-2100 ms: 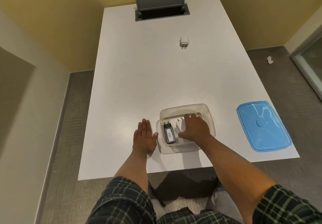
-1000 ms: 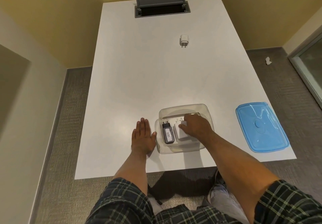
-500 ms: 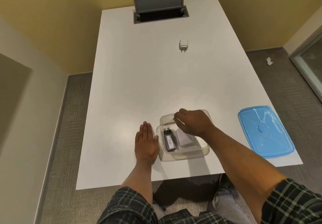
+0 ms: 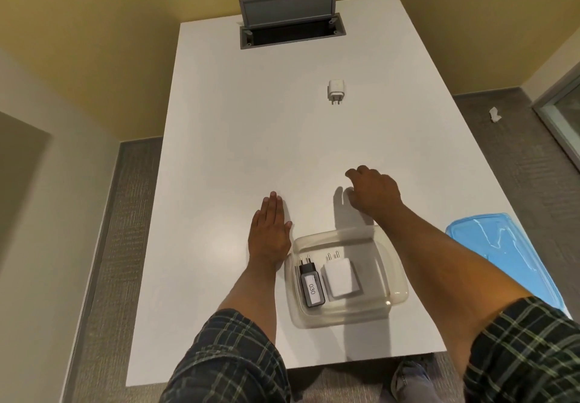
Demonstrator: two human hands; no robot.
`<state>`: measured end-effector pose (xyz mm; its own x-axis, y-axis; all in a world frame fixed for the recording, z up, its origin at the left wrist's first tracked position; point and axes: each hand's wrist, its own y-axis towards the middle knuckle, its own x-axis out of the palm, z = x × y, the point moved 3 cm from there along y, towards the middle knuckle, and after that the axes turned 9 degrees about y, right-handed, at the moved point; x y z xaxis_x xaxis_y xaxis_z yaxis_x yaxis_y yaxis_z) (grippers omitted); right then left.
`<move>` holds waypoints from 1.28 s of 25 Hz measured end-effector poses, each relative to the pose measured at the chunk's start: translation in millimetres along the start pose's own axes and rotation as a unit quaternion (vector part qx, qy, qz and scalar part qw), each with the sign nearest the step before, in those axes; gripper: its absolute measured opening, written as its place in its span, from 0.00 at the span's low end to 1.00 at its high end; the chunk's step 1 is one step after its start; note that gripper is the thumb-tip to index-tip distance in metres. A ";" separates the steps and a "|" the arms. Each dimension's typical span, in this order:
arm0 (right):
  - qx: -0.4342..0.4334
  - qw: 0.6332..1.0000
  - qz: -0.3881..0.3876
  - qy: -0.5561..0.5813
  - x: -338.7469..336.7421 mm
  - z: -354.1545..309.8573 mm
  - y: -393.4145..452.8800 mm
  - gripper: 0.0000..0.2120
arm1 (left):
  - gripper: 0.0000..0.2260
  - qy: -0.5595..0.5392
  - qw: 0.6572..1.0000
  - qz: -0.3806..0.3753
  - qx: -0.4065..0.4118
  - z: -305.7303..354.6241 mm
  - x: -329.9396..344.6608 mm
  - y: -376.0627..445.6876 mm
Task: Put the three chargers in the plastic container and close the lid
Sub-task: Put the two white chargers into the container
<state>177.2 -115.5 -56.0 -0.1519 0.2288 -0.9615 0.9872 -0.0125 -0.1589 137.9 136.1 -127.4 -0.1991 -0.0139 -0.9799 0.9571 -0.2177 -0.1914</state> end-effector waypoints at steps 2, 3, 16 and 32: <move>0.010 1.000 -0.020 0.006 3.0 -0.5 19.0 0.18 | 0.28 -0.004 1.000 -0.009 0.005 0.7 5.7 18.2; 0.009 1.000 -0.029 0.001 3.9 -1.4 28.6 0.19 | 0.28 -0.011 1.000 -0.010 0.003 2.1 8.0 26.5; -0.003 0.994 -0.080 -0.077 -3.6 2.0 146.4 0.24 | 0.28 0.005 0.996 0.086 -0.030 25.8 15.4 118.3; 0.010 0.980 -0.105 -0.167 -30.1 5.7 288.7 0.76 | 0.28 -0.010 0.992 0.122 -0.028 27.6 5.2 183.5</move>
<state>466.5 -131.5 -74.3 -0.3616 -0.1025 -0.9267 0.9321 -0.0186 -0.3617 306.7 69.2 -166.0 0.0363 -0.0789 -0.9962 0.9874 -0.1510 0.0480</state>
